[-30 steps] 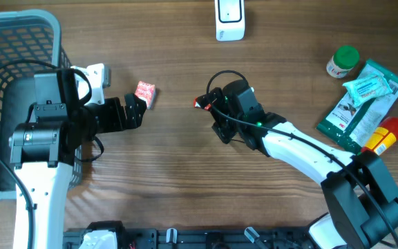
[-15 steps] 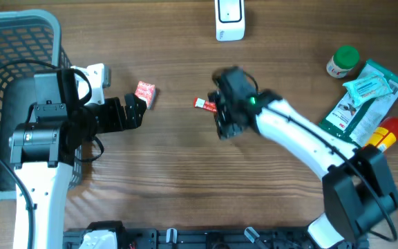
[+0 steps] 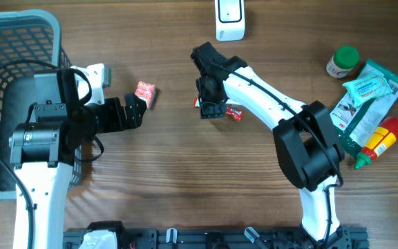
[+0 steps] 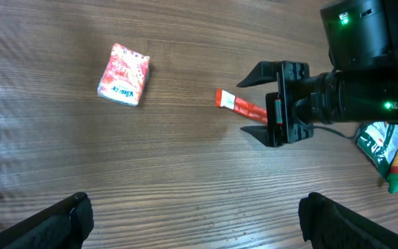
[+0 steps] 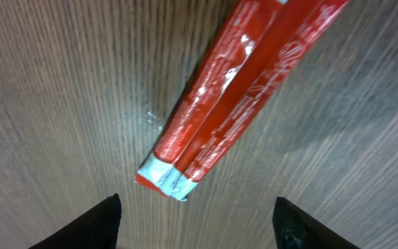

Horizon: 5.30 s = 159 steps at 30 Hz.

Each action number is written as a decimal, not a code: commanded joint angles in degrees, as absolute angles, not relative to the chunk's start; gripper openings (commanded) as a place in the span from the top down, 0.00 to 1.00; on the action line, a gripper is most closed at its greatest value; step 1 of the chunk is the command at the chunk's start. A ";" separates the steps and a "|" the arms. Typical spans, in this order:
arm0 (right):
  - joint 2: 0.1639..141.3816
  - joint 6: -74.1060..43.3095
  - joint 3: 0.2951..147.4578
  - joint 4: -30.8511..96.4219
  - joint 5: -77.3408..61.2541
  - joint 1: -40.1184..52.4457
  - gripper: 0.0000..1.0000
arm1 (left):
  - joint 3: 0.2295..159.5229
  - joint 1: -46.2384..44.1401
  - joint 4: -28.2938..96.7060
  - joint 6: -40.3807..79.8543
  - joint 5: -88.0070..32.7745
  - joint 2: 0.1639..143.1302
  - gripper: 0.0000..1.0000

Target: Scan the item barcode

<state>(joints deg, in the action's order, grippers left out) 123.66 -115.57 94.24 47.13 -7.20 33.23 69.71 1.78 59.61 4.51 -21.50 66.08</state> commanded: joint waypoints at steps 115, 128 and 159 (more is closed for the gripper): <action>93.82 19.77 50.22 17.43 -17.12 21.06 0.08 | 70.13 1.78 59.51 3.22 -22.39 66.00 0.00; 102.35 22.11 50.22 16.69 -23.16 21.28 0.26 | 70.13 1.78 59.51 3.22 -22.39 66.00 0.00; 99.90 26.15 51.33 17.69 -22.57 26.17 0.96 | 70.13 1.78 59.51 3.22 -22.39 66.00 0.00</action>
